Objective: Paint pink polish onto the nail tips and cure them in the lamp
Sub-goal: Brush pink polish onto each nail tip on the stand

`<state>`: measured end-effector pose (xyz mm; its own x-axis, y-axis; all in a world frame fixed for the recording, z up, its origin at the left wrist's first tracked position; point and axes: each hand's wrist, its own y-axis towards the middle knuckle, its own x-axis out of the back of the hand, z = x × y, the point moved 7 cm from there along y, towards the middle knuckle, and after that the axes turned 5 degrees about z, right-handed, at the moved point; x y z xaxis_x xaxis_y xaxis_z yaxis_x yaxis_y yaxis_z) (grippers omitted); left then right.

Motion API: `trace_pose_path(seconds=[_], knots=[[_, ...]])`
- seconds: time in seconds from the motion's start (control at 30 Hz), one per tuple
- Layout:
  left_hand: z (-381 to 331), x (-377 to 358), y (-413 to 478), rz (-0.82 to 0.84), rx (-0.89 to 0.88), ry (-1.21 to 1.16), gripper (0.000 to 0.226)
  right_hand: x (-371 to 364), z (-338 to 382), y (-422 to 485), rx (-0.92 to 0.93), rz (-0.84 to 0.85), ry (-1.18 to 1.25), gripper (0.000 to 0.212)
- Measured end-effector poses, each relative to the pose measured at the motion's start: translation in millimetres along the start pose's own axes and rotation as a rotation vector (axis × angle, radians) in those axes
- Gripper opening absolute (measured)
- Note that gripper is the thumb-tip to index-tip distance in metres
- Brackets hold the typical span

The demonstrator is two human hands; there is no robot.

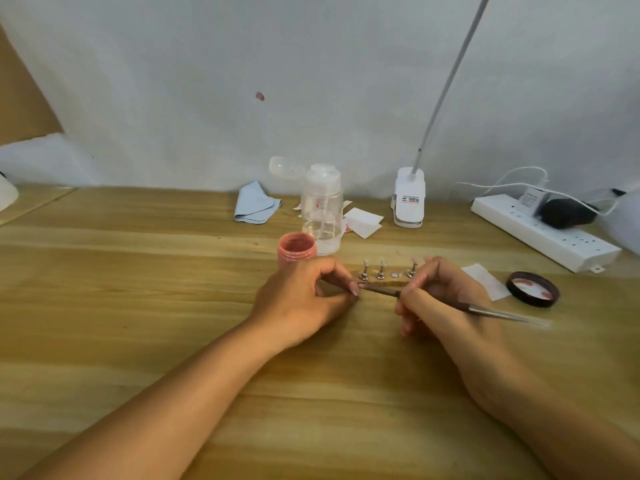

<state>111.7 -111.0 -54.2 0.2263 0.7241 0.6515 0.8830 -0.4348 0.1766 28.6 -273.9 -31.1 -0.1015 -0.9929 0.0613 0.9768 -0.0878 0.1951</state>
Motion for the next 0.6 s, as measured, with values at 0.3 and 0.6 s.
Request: trace_pose_path(seconds=[0.3,0.6], knots=[[-1.6,1.5,-0.1,-0.009,0.002,0.022,0.011,-1.9,-1.4,-0.4,-0.02,0.006,-0.055,0.009],[1.7,0.0,1.7,-0.003,0.005,0.01,0.011,-0.6,-0.4,-1.1,-0.026,-0.016,-0.056,0.009]])
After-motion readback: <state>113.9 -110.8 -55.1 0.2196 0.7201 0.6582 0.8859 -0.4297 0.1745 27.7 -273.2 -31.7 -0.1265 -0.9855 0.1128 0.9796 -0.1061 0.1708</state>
